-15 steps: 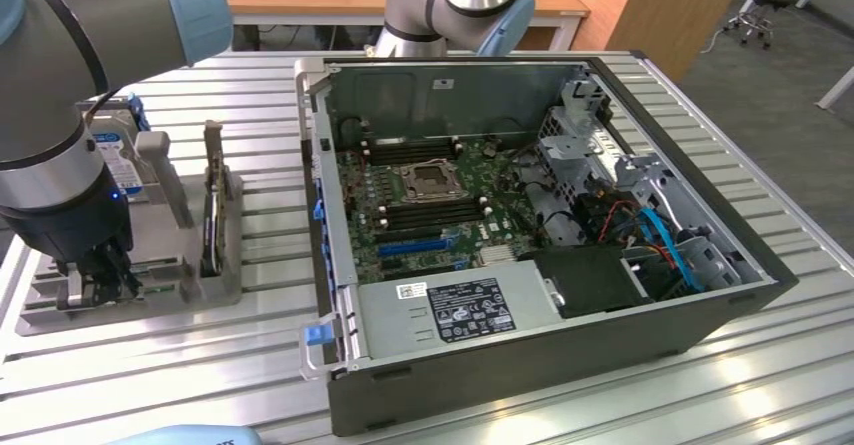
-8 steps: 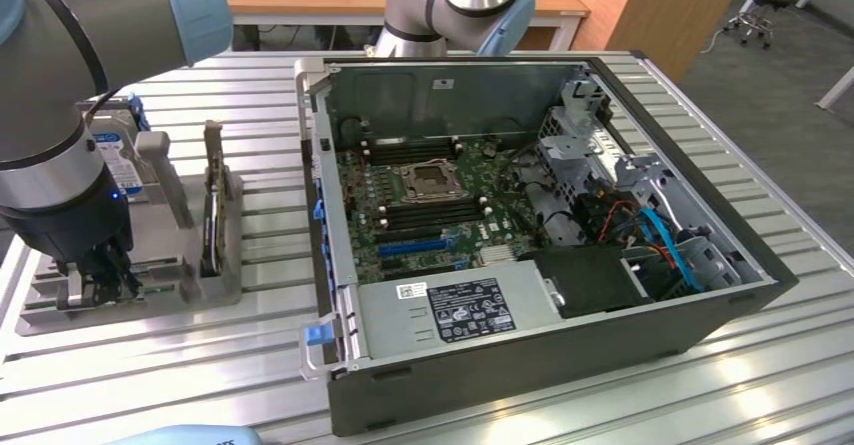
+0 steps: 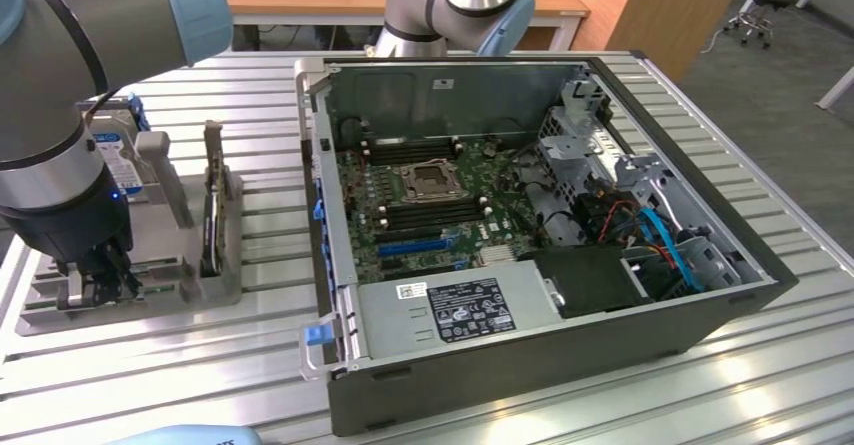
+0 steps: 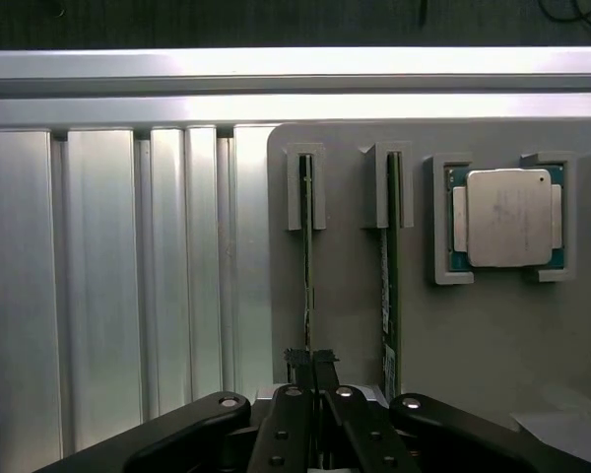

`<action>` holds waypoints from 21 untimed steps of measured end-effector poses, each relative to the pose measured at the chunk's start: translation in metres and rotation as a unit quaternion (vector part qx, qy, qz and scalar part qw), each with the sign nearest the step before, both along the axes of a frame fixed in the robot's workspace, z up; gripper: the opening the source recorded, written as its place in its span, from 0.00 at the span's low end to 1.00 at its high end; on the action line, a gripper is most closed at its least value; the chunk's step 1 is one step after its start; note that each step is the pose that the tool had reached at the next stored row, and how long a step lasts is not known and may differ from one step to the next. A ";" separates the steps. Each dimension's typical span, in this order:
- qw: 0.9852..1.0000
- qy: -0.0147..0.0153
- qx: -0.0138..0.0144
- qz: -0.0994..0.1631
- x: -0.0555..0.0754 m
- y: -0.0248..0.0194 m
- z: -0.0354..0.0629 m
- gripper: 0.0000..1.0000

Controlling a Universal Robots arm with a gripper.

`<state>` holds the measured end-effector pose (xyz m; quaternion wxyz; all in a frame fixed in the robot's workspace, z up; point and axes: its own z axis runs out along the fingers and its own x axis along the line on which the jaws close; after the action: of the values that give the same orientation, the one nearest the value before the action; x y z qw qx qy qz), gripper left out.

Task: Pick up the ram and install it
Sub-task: 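Pick up the ram and move it above insertion slot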

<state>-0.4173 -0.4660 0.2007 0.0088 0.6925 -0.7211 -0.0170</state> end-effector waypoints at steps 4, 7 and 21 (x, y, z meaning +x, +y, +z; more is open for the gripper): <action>1.000 0.000 0.000 0.006 0.000 0.0000 0.0000 0.12; 1.000 0.000 0.000 0.011 0.000 0.0000 0.0000 0.12; 1.000 0.000 0.000 0.014 0.000 0.0000 0.0033 0.12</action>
<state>-0.4173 -0.4660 0.2040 0.0092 0.7024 -0.7115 -0.0167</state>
